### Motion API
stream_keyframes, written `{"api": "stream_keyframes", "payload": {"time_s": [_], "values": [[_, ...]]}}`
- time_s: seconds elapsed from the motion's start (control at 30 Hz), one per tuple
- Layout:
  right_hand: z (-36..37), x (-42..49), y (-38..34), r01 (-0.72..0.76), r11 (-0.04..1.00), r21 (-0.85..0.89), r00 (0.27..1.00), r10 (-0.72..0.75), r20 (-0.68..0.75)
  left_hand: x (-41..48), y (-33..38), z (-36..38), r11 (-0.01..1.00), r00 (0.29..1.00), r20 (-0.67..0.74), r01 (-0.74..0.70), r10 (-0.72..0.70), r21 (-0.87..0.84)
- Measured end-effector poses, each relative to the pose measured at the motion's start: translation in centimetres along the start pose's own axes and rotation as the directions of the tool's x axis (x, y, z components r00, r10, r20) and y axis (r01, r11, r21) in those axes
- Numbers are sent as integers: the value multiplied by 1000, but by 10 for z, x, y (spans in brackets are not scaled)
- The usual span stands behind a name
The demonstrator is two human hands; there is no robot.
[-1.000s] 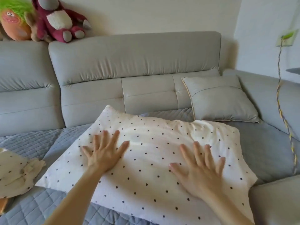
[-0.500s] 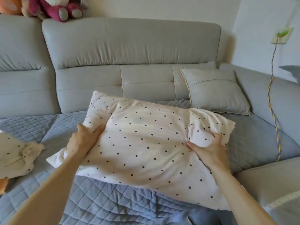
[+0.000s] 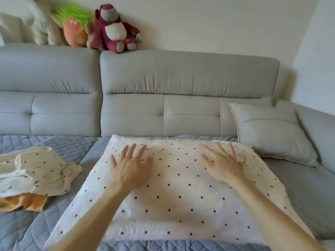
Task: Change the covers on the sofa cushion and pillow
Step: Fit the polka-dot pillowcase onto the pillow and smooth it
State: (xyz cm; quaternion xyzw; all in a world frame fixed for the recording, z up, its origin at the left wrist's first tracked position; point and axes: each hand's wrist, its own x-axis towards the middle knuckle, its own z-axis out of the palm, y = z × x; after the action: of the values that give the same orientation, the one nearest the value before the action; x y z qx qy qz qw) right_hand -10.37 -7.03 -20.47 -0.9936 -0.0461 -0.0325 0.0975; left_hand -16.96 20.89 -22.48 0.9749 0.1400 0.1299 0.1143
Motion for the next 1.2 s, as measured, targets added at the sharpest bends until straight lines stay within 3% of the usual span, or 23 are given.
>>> {"api": "stream_keyframes", "payload": {"time_s": [0.07, 0.17, 0.33, 0.47, 0.57, 0.63, 0.8, 1.0, 1.2], "values": [[15, 6, -18, 67, 997, -33, 993, -64, 97, 8, 28, 10, 992, 986, 113, -126, 122, 31], [38, 5, 7, -3, 993, -116, 992, 18, 123, 17, 4, 29, 996, 982, 189, -16, -1, 87], [40, -9, 35, -132, 985, -115, 981, 147, 126, 11, -17, 35, 989, 985, 113, 118, -127, 84], [36, -31, 55, -321, 947, 24, 938, 314, 146, -16, -26, 34, 940, 940, 23, 339, -340, 36], [47, -50, 68, -318, 943, 97, 948, 316, 42, -42, -42, 37, 905, 903, -57, 423, -425, -51], [54, -51, 65, -288, 954, 79, 956, 291, -40, -50, -45, 39, 919, 911, -121, 392, -395, -52], [54, -42, 63, -178, 984, -26, 945, 164, -282, -48, -40, 30, 944, 952, -76, 278, -295, -180], [49, -51, 61, -29, 979, 203, 895, 116, -431, -54, -51, 12, 931, 958, -207, 117, -197, -345], [26, -41, 33, 18, 942, 334, 821, 177, -543, -35, -67, -11, 874, 877, -386, 74, -286, -480]]}}
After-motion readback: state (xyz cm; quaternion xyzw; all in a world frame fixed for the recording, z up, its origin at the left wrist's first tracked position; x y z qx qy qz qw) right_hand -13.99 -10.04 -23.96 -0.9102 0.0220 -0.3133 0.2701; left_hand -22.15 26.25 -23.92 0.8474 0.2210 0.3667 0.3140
